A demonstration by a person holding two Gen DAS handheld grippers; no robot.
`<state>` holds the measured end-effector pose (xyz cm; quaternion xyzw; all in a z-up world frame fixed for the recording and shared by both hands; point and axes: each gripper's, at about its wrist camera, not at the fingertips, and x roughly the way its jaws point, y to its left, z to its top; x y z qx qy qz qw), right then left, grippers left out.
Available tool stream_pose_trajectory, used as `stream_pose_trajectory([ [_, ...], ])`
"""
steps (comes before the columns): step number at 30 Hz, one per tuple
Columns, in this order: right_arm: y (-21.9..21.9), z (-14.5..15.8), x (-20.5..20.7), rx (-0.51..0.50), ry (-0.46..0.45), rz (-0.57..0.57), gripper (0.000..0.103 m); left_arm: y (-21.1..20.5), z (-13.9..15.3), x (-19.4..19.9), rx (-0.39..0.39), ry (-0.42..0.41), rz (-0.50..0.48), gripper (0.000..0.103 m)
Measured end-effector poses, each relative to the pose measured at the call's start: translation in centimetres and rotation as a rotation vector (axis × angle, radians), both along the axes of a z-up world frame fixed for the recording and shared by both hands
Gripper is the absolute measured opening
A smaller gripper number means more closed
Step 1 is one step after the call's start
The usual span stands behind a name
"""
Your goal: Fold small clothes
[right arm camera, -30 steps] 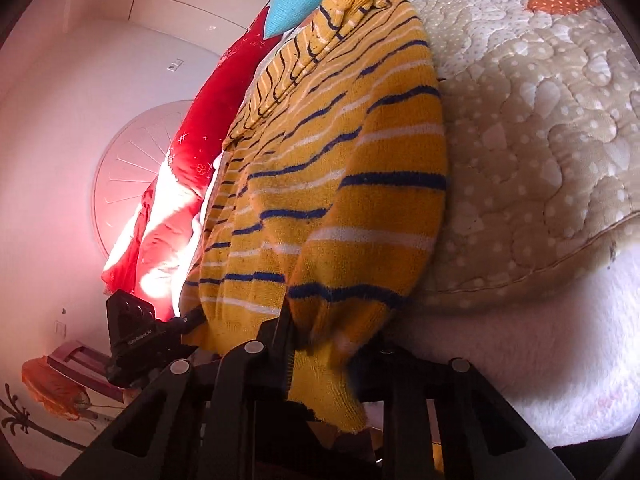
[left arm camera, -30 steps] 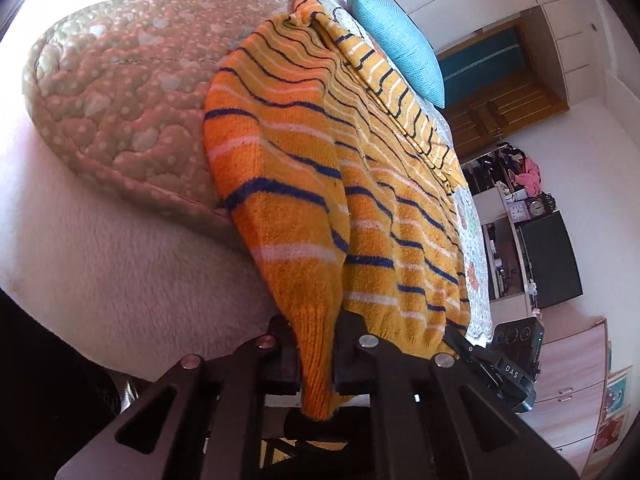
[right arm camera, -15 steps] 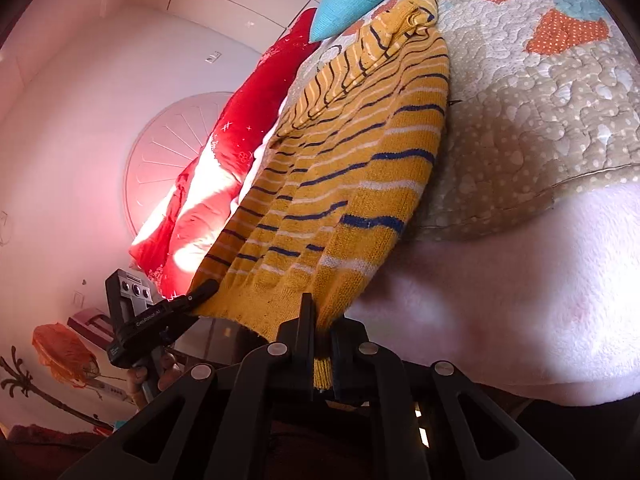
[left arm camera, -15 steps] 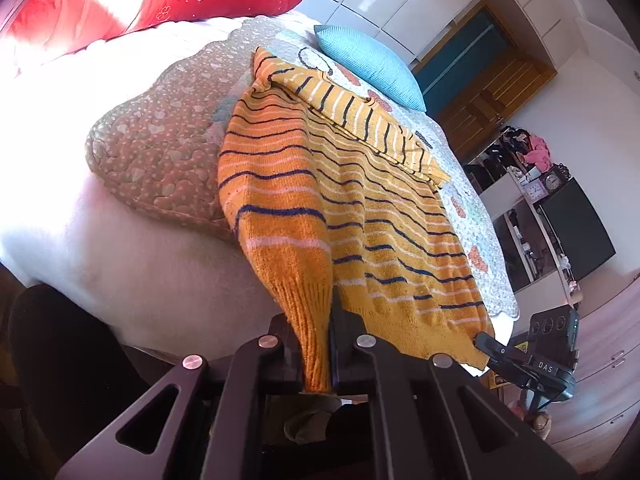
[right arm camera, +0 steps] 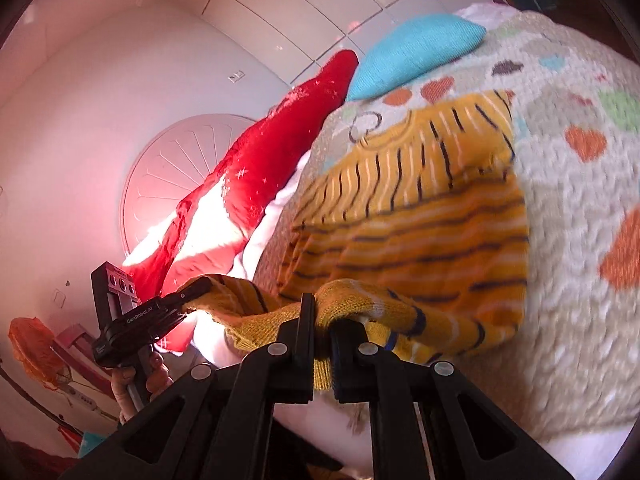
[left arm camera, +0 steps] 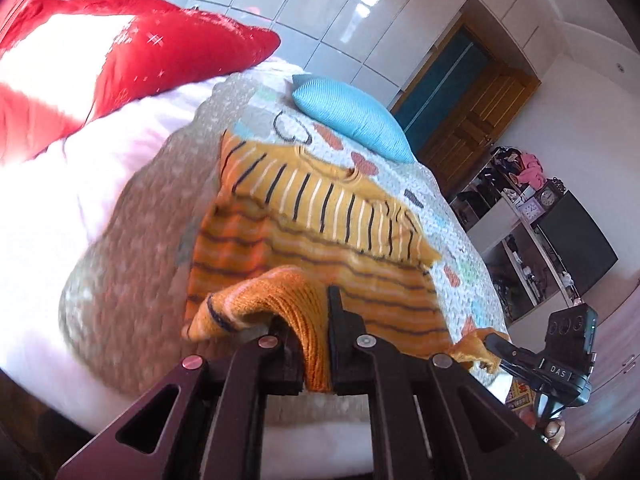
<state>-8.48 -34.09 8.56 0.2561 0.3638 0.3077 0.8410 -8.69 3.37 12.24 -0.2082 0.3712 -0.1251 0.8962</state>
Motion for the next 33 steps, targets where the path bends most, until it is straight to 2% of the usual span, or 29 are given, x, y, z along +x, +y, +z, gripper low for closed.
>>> stream_pose_trajectory([
  [2,0.0,2.1,3.9,-0.017,-0.028,-0.019,0.008,-0.7,1.3,4.8,0.022,-0.007,-0.013,0.008],
  [5,0.8,3.4,10.9,-0.094,-0.032,-0.076,0.008,-1.3,1.4,13.2,0.041,0.046,0.022,0.009],
  [7,1.6,2.6,15.7,-0.152,0.006,-0.118,0.008,-2.0,0.3,18.5,0.096,0.082,0.035,0.010],
  [10,1.9,-0.4,21.6,-0.243,0.092,-0.169,0.009,-2.7,-2.6,24.6,0.204,0.174,0.045,0.012],
  [12,1.9,-2.8,24.6,-0.288,0.157,-0.184,0.011,-2.7,-4.4,26.5,0.208,0.219,0.035,0.013],
  [14,1.1,-4.7,26.6,-0.272,0.205,-0.190,0.022,-2.1,-5.2,27.0,0.132,0.228,0.021,0.016],
  [16,-0.1,-5.9,27.8,-0.202,0.232,-0.196,0.030,-1.3,-5.2,26.9,0.032,0.214,-0.008,0.027],
  [17,-0.6,-6.1,28.3,-0.175,0.238,-0.206,0.032,-0.8,-5.0,26.7,-0.009,0.203,-0.018,0.036],
  [18,-1.1,-6.3,28.7,-0.162,0.241,-0.224,0.034,-0.2,-4.9,26.6,-0.045,0.191,-0.023,0.039],
  [19,-1.5,-6.1,29.0,-0.155,0.240,-0.245,0.042,0.3,-4.7,26.5,-0.077,0.184,-0.026,0.040],
  [20,-2.0,-6.0,29.3,-0.150,0.238,-0.272,0.058,0.9,-4.6,26.5,-0.108,0.182,-0.025,0.040],
  [21,-2.6,-5.9,29.6,-0.148,0.238,-0.302,0.066,1.5,-4.4,26.5,-0.134,0.183,-0.017,0.042],
  [22,-3.0,-5.6,29.9,-0.145,0.240,-0.326,0.072,2.0,-4.3,26.5,-0.139,0.183,0.003,0.044],
  [24,-3.7,-5.0,30.3,-0.159,0.248,-0.354,0.072,3.1,-3.5,26.0,-0.089,0.165,0.078,0.063],
  [26,-3.8,-3.9,29.7,-0.189,0.222,-0.349,0.072,4.5,-2.8,25.4,-0.088,0.143,0.124,0.071],
  [29,-3.0,-2.2,27.8,-0.272,0.168,-0.322,0.071,6.2,-2.0,24.6,-0.083,0.149,0.163,0.071],
  [33,-1.0,-1.0,24.8,-0.348,0.117,-0.261,0.071,6.2,-1.9,22.7,0.018,0.162,0.153,0.071],
])
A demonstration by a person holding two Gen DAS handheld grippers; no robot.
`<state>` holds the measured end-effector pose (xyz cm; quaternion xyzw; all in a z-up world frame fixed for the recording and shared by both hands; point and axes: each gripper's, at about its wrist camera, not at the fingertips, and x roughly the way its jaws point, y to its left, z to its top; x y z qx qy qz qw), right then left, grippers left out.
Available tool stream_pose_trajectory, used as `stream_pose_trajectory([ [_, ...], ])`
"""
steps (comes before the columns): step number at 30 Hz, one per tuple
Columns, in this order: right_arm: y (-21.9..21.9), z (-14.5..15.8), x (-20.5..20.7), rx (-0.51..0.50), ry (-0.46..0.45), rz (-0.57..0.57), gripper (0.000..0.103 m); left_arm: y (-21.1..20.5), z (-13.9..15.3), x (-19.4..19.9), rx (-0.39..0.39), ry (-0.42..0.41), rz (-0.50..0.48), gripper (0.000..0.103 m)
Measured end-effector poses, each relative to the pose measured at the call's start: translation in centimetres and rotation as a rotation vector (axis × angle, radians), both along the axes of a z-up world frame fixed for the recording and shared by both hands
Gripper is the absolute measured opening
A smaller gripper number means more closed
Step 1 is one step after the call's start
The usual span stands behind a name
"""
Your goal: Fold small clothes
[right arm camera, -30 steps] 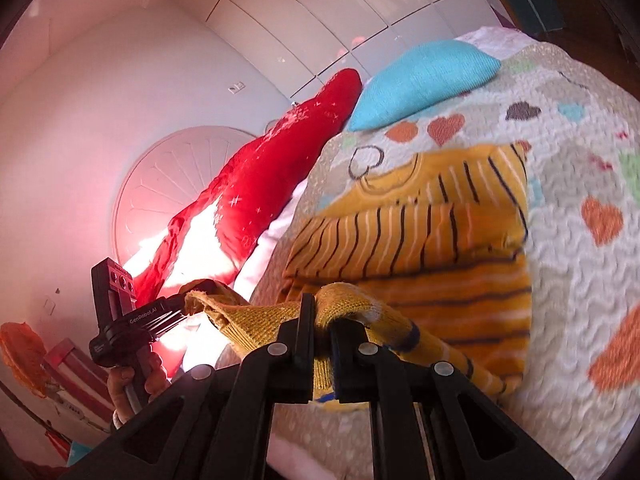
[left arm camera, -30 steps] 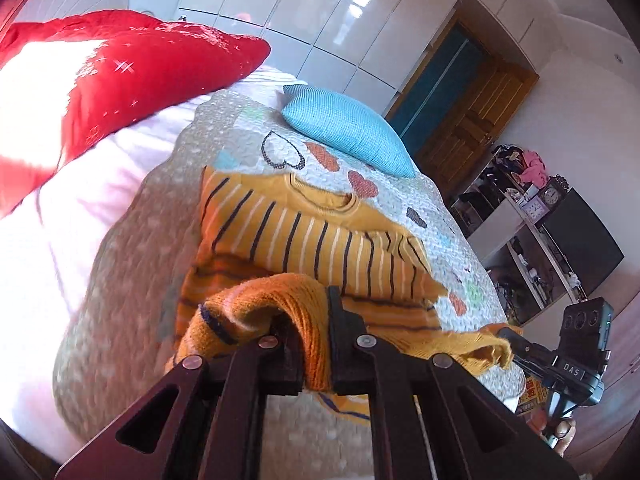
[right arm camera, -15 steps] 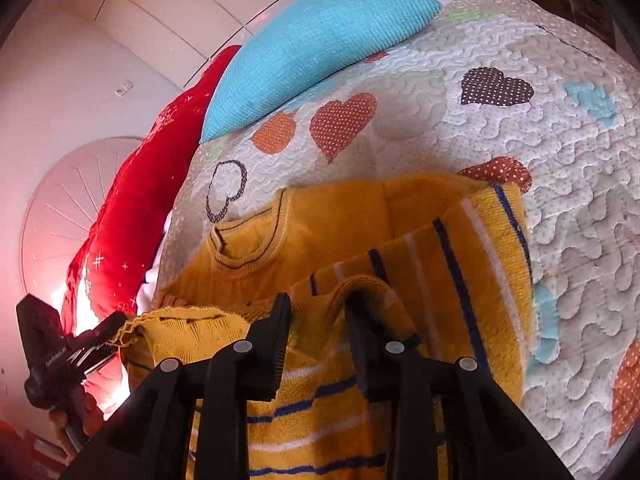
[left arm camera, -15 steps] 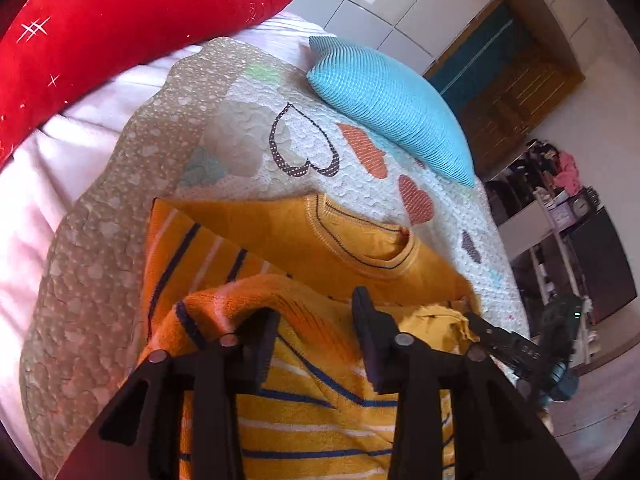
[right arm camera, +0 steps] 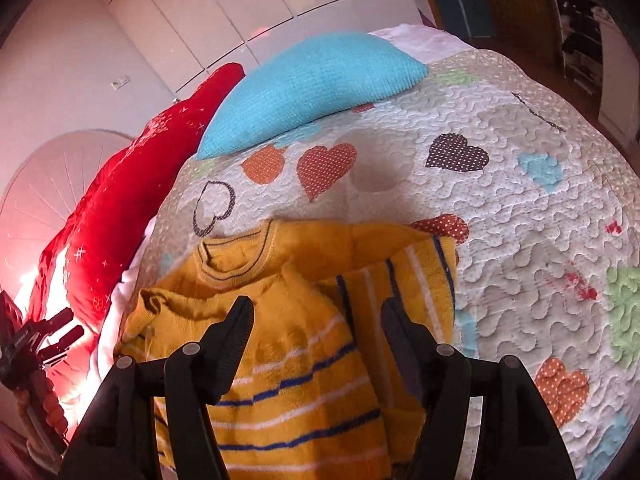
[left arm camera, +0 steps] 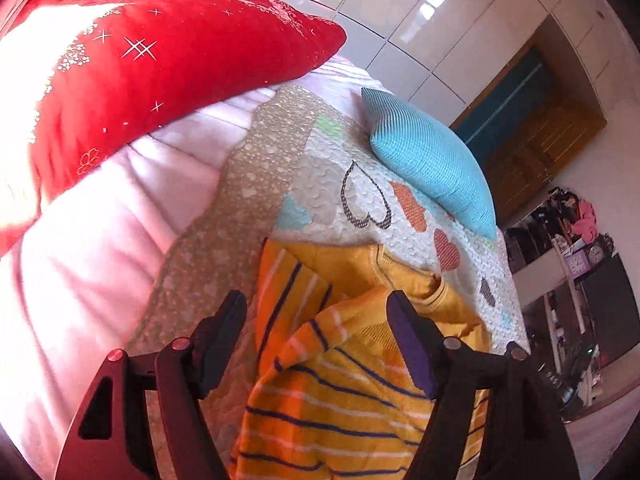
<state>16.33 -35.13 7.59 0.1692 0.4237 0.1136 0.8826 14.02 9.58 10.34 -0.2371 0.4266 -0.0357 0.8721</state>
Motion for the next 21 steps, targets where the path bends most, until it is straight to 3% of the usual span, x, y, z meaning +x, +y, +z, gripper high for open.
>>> stream_pose_trajectory([
  [5,3.7,-0.6,-3.7,-0.097,-0.007,0.131,0.072,-2.2,-2.8,-4.8,0.119,0.046,-0.102,0.071],
  [7,5.1,-2.0,-5.0,-0.143,0.013,0.203,0.071,-3.2,-4.5,-6.5,0.170,0.064,-0.129,0.072],
  [9,5.2,-3.9,-5.3,-0.192,0.052,0.205,0.069,-3.8,-6.4,-7.4,0.246,0.088,-0.125,0.072],
  [11,4.2,-5.2,-4.7,-0.263,0.075,0.140,0.049,-3.9,-8.1,-7.6,0.372,0.123,-0.076,0.072],
  [12,3.7,-5.2,-4.4,-0.273,0.080,0.102,0.045,-3.6,-8.8,-7.7,0.412,0.131,-0.044,0.072],
  [15,4.1,-2.7,-4.5,-0.329,0.052,0.005,0.050,-2.0,-10.0,-8.1,0.327,0.107,0.010,0.072],
  [18,8.3,0.3,-5.5,-0.349,-0.051,0.094,0.050,-1.6,-10.1,-8.9,0.294,0.053,0.029,0.072],
  [21,14.2,0.8,-5.1,-0.305,-0.057,0.218,0.050,-0.6,-10.5,-9.4,0.224,0.011,0.040,0.072],
])
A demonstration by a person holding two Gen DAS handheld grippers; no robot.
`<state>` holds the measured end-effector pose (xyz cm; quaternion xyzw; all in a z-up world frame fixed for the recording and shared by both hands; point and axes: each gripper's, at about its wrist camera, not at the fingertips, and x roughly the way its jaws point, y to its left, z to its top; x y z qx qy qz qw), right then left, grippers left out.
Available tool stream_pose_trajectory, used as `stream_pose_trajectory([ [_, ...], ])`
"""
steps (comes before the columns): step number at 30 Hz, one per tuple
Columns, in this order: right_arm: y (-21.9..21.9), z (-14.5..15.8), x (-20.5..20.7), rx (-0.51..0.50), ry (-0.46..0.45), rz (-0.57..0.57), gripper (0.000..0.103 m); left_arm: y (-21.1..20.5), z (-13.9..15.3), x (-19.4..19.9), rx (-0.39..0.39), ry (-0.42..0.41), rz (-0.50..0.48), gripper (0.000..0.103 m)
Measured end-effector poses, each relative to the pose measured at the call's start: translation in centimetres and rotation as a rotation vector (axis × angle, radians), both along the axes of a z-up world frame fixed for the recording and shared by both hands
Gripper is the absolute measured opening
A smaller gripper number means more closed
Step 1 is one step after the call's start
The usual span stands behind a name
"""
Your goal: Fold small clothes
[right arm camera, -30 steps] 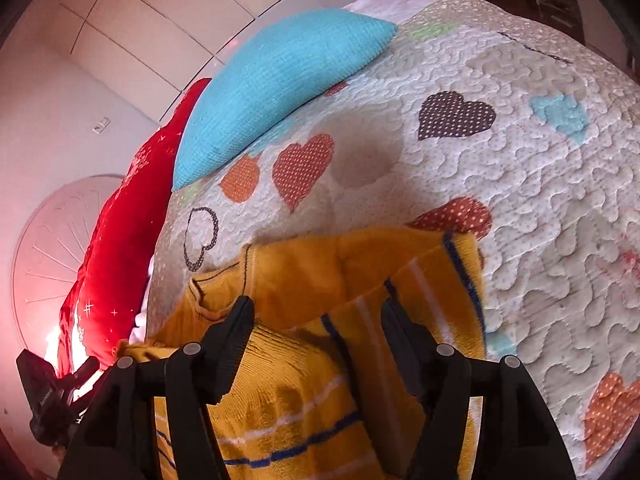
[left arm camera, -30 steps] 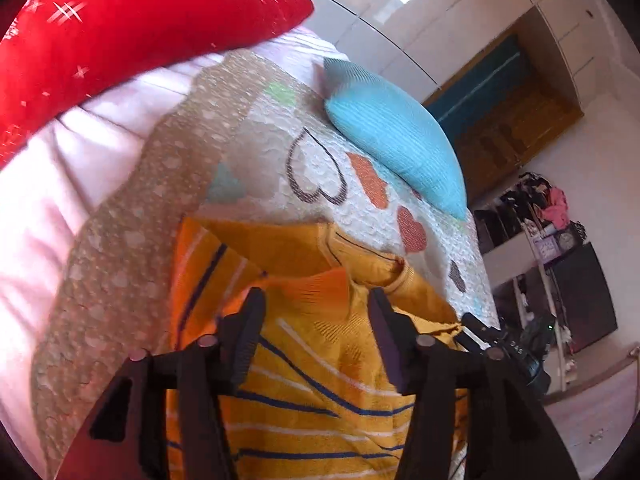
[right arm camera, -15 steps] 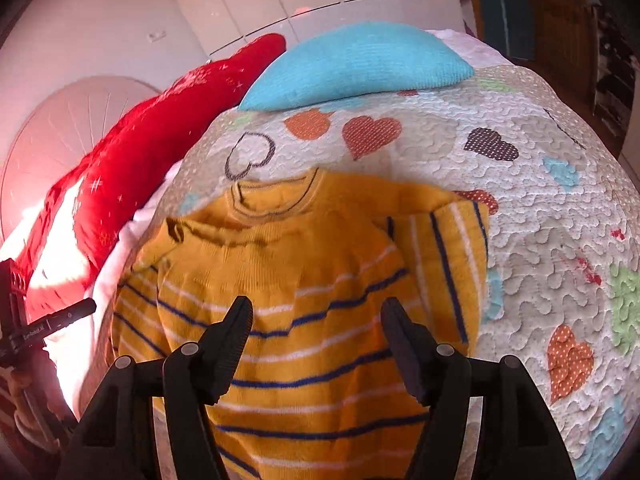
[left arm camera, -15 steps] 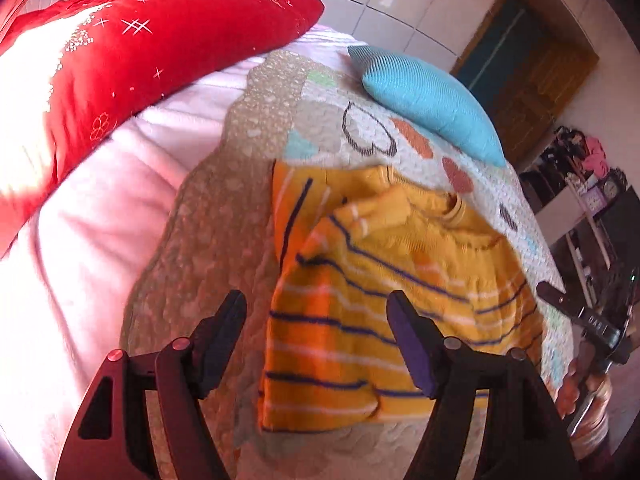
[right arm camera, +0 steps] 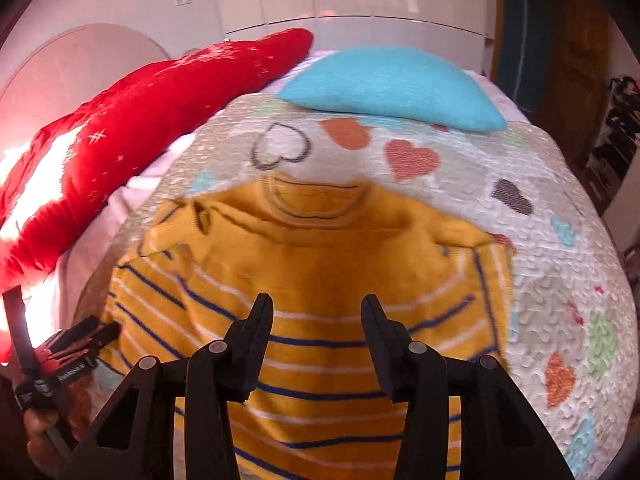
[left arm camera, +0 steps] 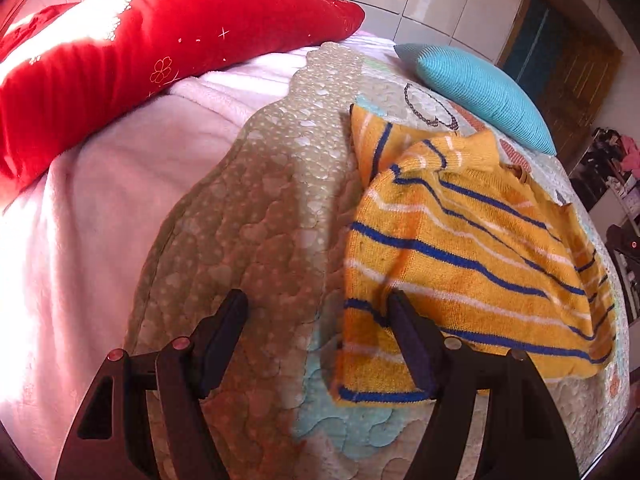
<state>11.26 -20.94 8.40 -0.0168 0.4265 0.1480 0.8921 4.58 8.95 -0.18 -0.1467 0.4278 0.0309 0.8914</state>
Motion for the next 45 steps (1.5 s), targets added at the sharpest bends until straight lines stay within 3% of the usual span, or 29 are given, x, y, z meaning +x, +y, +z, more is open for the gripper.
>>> stream_pose_trajectory([
  [3,6.4,-1.8,1.6,0.024,0.077,0.100,0.048,1.1,-0.4,-0.3,-0.091,-0.040,0.006,0.072],
  [5,10.6,-3.7,3.1,-0.030,0.103,0.142,0.038,1.4,-0.5,-0.1,-0.127,-0.043,0.010,0.072],
  [10,17.9,-6.5,8.8,-0.154,0.116,0.172,0.038,1.1,-0.5,0.1,-0.108,-0.040,0.006,0.072],
  [15,22.2,-8.3,13.0,-0.256,0.134,0.171,0.039,1.6,-0.4,0.2,-0.128,-0.042,0.005,0.072],
  [19,22.3,-7.7,14.3,-0.268,0.173,0.171,0.039,2.1,-0.4,0.2,-0.160,-0.045,0.006,0.073],
  [21,21.3,-5.9,13.6,-0.222,0.161,0.172,0.041,2.2,-0.4,0.2,-0.164,-0.043,0.006,0.073],
  [23,19.3,-3.6,11.9,-0.175,0.118,0.167,0.061,2.2,-0.4,0.2,-0.163,-0.040,0.006,0.073],
  [27,13.7,-0.8,7.0,-0.185,0.056,0.138,0.082,2.0,-0.3,0.0,-0.156,-0.037,0.005,0.073],
  [31,5.4,-1.0,2.1,-0.167,0.124,0.089,0.083,1.9,0.5,-1.1,-0.135,-0.045,0.022,0.073],
  [34,-1.4,-2.6,-1.3,-0.003,0.201,0.041,0.082,1.7,2.0,-2.6,-0.123,-0.096,0.022,0.073],
  [36,-5.0,-4.7,-2.8,0.034,0.247,-0.015,0.078,1.4,2.9,-3.3,-0.126,-0.139,0.014,0.073],
  [39,-10.1,-7.8,-3.4,-0.074,0.253,-0.176,0.065,0.6,3.2,-3.3,-0.087,-0.141,0.009,0.073],
  [41,-12.5,-7.2,-3.9,-0.061,0.197,-0.232,0.060,0.4,3.0,-3.2,-0.072,-0.125,0.011,0.073],
  [44,-13.1,-5.9,-3.9,-0.252,0.157,-0.363,0.065,1.1,2.3,-2.7,-0.095,-0.089,0.024,0.073],
  [45,-13.1,-5.4,-4.1,-0.261,0.137,-0.357,0.064,1.4,2.0,-2.5,-0.115,-0.077,0.024,0.073],
])
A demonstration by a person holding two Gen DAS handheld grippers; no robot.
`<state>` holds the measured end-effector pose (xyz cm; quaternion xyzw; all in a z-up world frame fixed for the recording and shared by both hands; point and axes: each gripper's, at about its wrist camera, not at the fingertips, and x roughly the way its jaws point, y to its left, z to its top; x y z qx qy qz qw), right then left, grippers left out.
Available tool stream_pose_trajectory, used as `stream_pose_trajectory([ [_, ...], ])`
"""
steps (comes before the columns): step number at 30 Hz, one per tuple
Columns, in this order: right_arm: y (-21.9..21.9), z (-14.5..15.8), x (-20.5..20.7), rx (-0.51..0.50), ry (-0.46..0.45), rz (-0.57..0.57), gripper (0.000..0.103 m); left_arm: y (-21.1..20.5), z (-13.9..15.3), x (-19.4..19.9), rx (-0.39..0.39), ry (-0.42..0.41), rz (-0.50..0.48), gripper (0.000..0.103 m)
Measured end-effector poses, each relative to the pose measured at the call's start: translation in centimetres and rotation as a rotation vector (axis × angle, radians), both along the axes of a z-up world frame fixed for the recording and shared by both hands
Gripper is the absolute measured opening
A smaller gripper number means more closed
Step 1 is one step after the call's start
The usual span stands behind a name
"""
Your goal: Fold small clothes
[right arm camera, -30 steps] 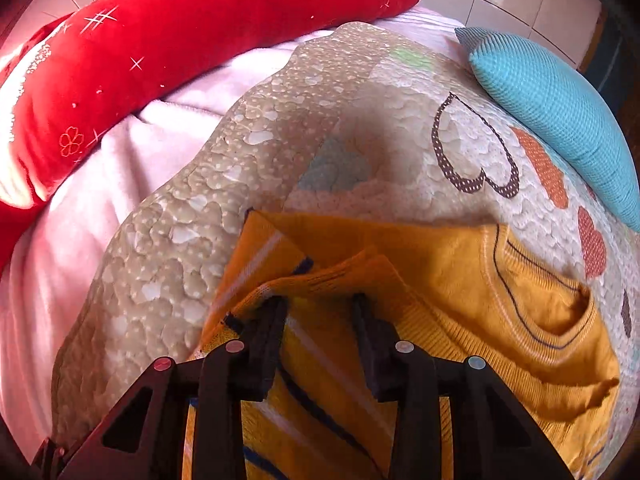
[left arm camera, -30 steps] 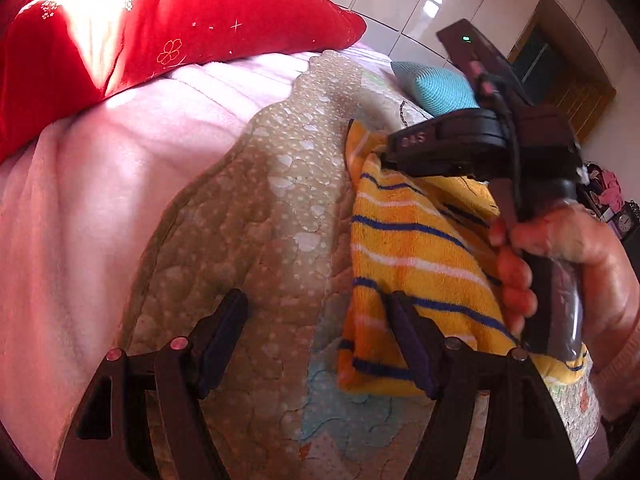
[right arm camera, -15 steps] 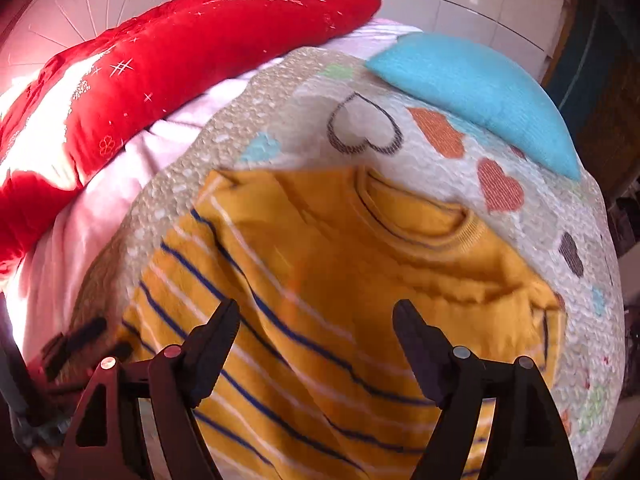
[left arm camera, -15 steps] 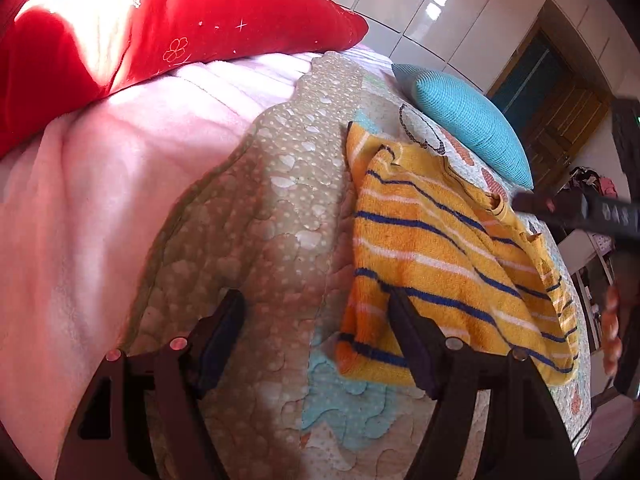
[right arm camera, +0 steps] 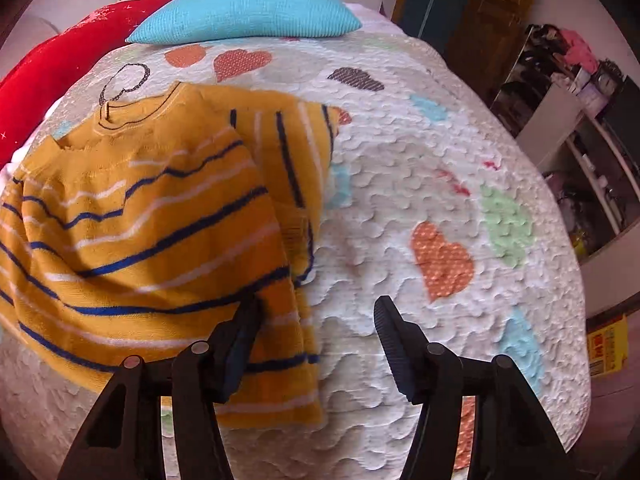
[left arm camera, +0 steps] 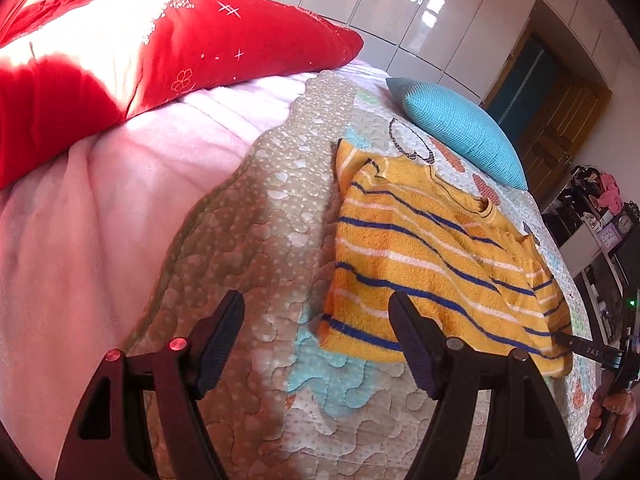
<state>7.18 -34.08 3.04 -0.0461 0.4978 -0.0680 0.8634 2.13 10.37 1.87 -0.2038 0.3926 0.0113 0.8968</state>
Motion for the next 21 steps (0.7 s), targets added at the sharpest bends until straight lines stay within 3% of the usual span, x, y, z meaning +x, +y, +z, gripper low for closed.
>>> stream_pose_trajectory([
  [2,0.3,1.4,-0.5,0.039,-0.034,0.022,0.064,0.3,-0.4,0.3,-0.037,0.014,-0.016,0.073],
  [6,3.5,3.8,-1.1,0.149,-0.101,0.092,0.065,-0.4,-1.4,1.2,-0.038,0.054,-0.074,0.074],
  [7,4.8,4.0,-1.1,0.169,-0.106,0.120,0.065,-0.5,-1.6,1.4,-0.032,0.060,-0.078,0.068],
  [8,6.4,4.2,-1.3,0.182,-0.106,0.152,0.065,-0.3,-1.5,1.5,-0.011,0.067,-0.057,0.029],
  [9,8.1,4.2,-1.3,0.190,-0.099,0.191,0.065,0.0,-1.5,1.5,0.005,0.078,-0.034,0.001],
  [12,14.0,3.3,-1.4,0.208,-0.064,0.328,0.065,2.8,-0.9,0.7,0.025,0.053,0.094,0.002],
  [14,18.2,2.4,-2.1,0.197,-0.039,0.431,0.069,5.0,-0.1,-0.1,-0.020,0.016,0.132,0.005],
  [16,22.1,1.4,-3.0,0.149,-0.022,0.528,0.070,6.7,0.5,-0.8,-0.063,-0.014,0.150,0.025],
  [17,23.8,0.8,-3.4,0.119,-0.016,0.571,0.070,7.3,0.7,-1.2,-0.063,-0.024,0.165,0.046],
  [18,25.5,0.2,-3.7,0.084,-0.012,0.609,0.070,7.8,0.9,-1.5,-0.059,-0.035,0.185,0.055],
  [21,29.7,-1.7,-4.8,-0.021,-0.009,0.701,0.070,8.7,1.0,-1.7,-0.046,-0.038,0.212,0.055],
])
